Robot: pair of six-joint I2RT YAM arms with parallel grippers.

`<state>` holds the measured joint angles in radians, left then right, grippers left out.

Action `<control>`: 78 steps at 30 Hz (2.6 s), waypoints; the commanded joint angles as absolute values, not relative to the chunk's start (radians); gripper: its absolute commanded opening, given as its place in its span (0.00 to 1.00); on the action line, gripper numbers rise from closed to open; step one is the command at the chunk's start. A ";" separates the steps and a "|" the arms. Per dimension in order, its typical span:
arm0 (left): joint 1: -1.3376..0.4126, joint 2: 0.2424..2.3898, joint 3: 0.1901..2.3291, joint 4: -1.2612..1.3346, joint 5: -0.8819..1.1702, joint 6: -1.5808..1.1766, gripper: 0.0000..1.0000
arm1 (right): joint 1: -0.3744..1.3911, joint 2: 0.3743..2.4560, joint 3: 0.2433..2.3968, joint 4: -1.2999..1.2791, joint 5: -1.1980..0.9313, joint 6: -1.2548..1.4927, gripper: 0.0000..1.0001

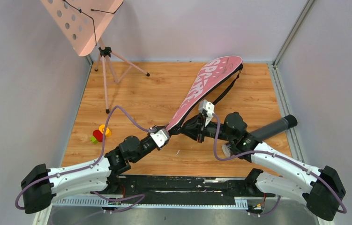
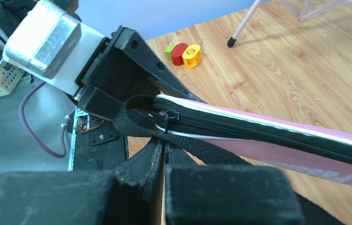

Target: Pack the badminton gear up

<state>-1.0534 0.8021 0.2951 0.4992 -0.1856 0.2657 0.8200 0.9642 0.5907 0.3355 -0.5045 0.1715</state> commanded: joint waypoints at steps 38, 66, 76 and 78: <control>-1.050 0.569 0.329 0.170 -0.305 -0.059 1.00 | 0.948 1.137 0.600 0.108 -0.289 0.378 0.79; -1.050 0.452 0.691 -0.345 -0.340 0.056 1.00 | 0.949 0.561 0.692 -0.464 0.538 0.552 1.00; -1.052 0.255 0.646 -0.341 -0.397 0.043 1.00 | 0.949 0.482 0.672 -0.455 0.574 0.557 1.00; -1.051 0.233 0.643 -0.351 -0.405 0.047 1.00 | 0.948 0.485 0.672 -0.454 0.574 0.557 1.00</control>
<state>-1.0477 0.2672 0.6529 -0.3584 -0.3756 0.0292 0.9459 0.4915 0.6697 -0.4610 0.5468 0.5686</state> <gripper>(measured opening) 0.998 0.998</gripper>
